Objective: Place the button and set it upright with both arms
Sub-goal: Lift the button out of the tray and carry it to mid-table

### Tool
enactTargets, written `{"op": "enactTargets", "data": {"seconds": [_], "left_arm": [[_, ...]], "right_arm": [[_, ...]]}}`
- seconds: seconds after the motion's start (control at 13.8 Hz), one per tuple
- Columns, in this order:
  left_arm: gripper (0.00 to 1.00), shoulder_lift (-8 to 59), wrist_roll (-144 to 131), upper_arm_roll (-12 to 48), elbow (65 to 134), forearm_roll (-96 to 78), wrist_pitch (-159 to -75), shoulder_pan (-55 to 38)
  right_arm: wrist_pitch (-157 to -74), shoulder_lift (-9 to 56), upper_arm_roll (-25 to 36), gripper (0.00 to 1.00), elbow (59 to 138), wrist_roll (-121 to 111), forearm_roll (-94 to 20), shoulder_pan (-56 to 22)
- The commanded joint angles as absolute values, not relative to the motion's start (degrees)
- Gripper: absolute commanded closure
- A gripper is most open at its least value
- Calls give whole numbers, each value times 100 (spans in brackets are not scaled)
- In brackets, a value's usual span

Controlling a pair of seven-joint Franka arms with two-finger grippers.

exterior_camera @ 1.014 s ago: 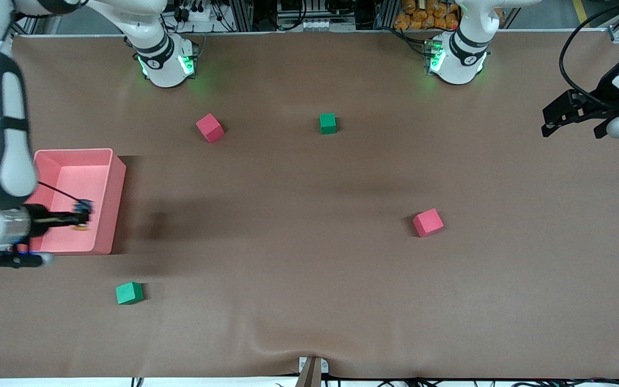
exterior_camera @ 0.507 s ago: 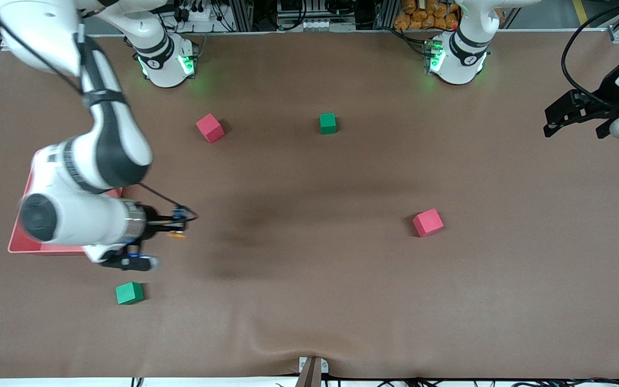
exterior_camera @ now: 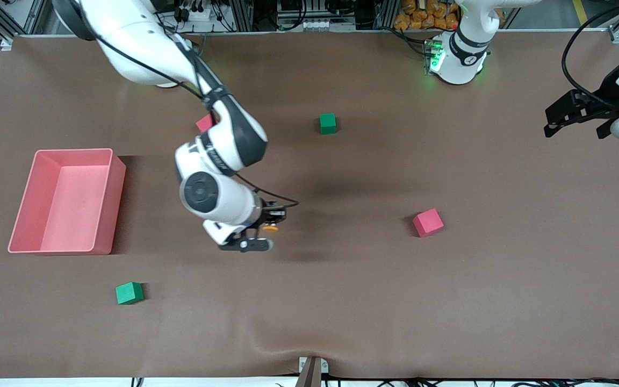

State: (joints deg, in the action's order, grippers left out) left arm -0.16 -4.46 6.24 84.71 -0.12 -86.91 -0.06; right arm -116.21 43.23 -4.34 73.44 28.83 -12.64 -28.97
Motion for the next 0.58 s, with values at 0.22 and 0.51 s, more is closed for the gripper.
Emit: {"op": "enactTargets", "data": {"seconds": [0.22, 0.51], "left_arm": [[0, -26, -237, 571, 8394, -141, -8701, 70], [0, -176, -176, 519, 8411, -70, -8666, 114]], "right_arm": [[-12365, 4956, -343, 100, 7163, 3831, -1354, -3822], [-12612, 5264, -299, 100, 7172, 3841, -1310, -4201]]}}
